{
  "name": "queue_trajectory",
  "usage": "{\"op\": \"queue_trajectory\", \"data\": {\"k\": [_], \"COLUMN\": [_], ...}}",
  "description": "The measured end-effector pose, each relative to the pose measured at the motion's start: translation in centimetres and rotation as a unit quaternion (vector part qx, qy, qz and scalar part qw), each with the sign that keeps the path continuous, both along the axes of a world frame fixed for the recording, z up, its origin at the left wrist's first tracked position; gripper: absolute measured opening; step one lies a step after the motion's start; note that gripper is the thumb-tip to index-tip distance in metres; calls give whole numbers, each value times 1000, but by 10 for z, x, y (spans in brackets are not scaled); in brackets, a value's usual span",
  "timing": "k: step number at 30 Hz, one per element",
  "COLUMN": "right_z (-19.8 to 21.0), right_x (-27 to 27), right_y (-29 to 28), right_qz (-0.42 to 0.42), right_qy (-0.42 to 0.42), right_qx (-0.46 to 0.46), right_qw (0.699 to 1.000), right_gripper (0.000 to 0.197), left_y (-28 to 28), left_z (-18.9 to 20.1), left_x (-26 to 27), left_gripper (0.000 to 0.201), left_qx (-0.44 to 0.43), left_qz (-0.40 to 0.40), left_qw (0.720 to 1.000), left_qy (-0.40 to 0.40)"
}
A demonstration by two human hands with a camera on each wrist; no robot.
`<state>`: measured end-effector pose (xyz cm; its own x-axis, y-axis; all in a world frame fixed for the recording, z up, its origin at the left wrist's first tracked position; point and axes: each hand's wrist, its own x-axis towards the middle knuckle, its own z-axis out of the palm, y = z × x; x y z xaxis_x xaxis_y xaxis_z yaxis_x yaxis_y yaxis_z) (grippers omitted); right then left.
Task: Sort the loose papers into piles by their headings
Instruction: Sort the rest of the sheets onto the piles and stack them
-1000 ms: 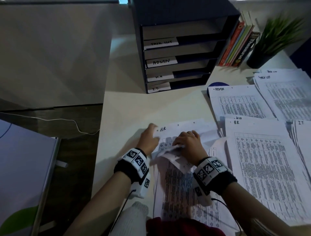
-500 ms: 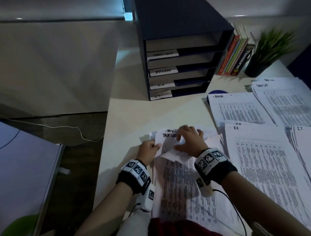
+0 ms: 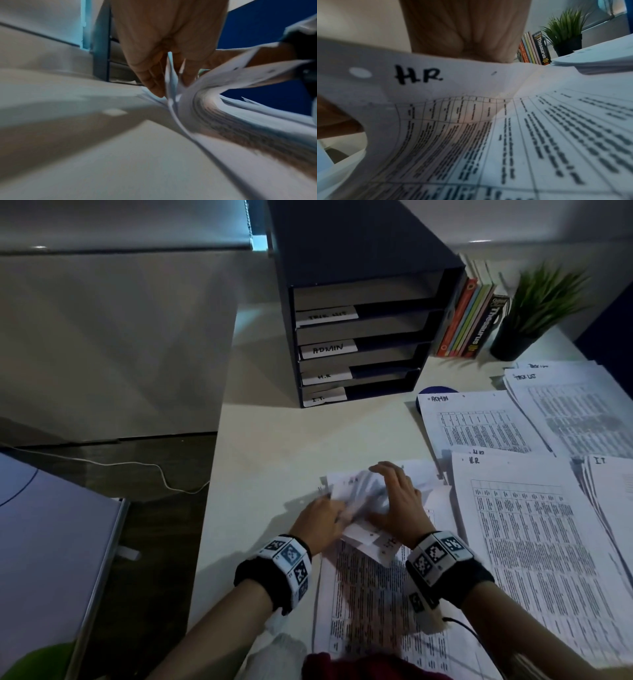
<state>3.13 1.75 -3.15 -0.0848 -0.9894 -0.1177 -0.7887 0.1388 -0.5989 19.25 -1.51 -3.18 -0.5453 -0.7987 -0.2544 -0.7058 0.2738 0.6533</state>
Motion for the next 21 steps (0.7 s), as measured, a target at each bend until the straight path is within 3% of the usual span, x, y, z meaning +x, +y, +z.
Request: {"op": "queue_trajectory", "data": {"k": [3,5,9,11,12,16,18,21], "right_z": [3,7,6,7,6,-1,-4,-8], "right_x": [-5,-9,-14,-14,-13,-8,-5,-3], "right_y": [0,-2,-4,-5,-6,-5,-5,-4], "right_qz": [-3,13,67,87,93,69,48,55], "right_qy": [4,30,8,20,40,86,72,93], "right_qx": [-26,-18,36,52,59,76,60,53], "right_qw": [1000,999,997,995,993,991,994,993], "right_gripper": [71,67,104,109,102,43,34,38], "left_y": [-14,-22,-29,-32,-34,-44,-50,-59], "left_z": [-9,-13,-12,-7,-6,2,15,55], "left_x": [6,12,17,14,14,19,23,28], "left_gripper": [31,18,25,25,26,24,21,24], "left_qx": [62,95,138,124,114,25,-45,-113], "left_qz": [134,220,269,277,286,341,355,373], "left_qw": [989,969,948,946,944,931,922,904], "left_qy": [16,53,96,112,115,126,146,175]}}
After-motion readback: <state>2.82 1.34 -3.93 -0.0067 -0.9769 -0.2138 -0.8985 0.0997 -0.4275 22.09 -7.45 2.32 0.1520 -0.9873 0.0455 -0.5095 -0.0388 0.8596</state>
